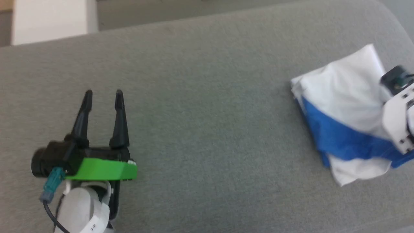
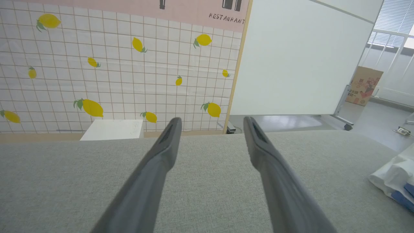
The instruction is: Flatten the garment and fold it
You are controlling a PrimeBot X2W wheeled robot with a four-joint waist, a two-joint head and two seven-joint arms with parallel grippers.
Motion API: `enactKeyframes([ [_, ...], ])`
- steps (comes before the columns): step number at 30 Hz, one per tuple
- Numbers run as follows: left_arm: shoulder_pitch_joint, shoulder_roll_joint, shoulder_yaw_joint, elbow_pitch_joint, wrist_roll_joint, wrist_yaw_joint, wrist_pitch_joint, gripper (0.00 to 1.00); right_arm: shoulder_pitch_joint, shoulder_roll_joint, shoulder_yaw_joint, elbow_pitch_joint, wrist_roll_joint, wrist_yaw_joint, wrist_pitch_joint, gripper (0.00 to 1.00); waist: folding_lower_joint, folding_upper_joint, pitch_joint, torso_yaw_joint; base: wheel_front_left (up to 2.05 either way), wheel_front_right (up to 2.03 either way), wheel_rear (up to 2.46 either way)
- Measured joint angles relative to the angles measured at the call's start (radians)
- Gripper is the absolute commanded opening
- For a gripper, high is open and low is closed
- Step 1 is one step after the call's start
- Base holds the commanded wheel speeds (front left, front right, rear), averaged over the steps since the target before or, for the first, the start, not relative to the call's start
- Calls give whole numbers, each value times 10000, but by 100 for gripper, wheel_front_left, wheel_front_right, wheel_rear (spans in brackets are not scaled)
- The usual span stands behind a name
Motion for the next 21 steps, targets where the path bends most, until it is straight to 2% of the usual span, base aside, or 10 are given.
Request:
enactKeyframes([
  [8,-481,420,-58,-748,311,8,614,100,-810,-196,-932,1987,-311,0,-1269,0,1,0,1600,-430,0,0,0],
  [21,-519,798,123,-1622,380,107,1037,100,-1914,-343,-2853,4370,-1597,0,-2587,0,2,0,3456,-346,0,0,0],
])
